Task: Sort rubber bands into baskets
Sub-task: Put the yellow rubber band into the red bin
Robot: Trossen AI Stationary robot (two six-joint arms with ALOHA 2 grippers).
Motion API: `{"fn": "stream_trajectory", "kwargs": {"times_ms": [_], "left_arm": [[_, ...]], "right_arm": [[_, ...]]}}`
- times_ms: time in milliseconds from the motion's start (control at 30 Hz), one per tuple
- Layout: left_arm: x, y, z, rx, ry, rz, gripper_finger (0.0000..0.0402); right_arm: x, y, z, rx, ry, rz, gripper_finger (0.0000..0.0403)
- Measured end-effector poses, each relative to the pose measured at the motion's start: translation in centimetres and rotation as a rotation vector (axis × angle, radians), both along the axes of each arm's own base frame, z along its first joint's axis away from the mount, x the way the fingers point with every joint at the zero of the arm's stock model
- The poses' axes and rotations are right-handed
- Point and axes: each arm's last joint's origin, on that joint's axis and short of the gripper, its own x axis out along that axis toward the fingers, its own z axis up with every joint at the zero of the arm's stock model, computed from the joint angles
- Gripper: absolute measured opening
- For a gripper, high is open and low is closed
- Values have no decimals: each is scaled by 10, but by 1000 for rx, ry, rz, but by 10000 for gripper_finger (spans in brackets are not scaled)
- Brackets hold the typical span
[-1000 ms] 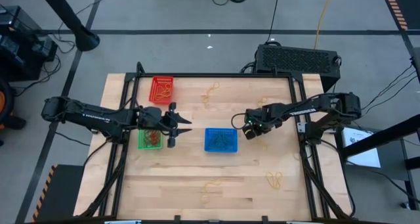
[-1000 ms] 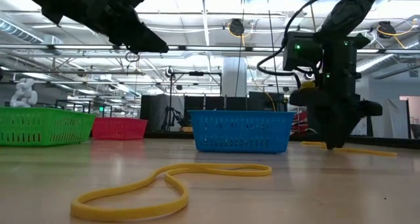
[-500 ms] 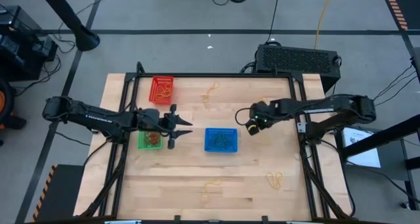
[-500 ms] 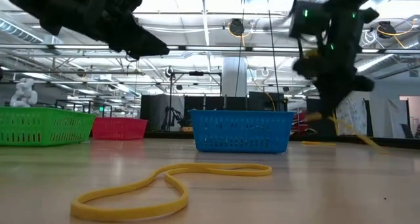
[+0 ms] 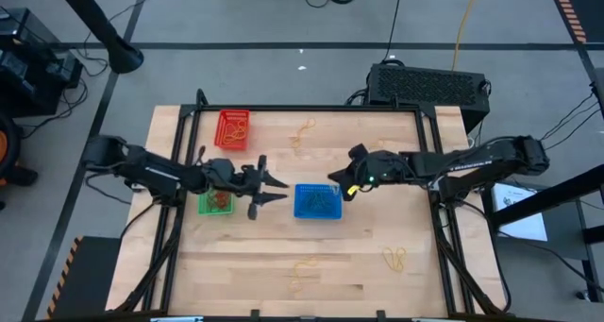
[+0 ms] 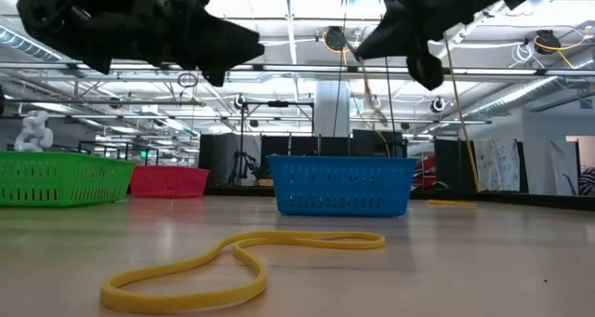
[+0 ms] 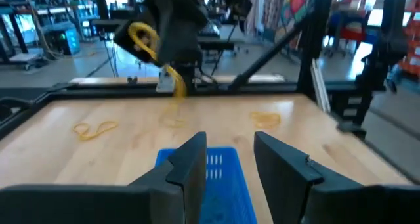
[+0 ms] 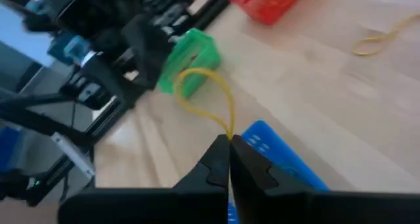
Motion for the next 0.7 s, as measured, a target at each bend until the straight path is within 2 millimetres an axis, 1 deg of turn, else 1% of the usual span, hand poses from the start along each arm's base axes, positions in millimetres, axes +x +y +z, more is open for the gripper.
{"fn": "stream_trajectory", "kwargs": {"times_ms": [200,400,567,700], "left_arm": [[19,0,-8,-49,-44,4,136],[38,-1,-20,-117,-21,7,136],[52,-7,-23,-116,-16,-10,136],[59,-12,-23,-102,-21,-25,136]], "right_arm": [[15,16,6,-21,-156,69,0],[30,27,2,-35,-248,108,0],[40,32,-10,-29,-237,121,0],[46,33,-19,-18,-224,117,0]]}}
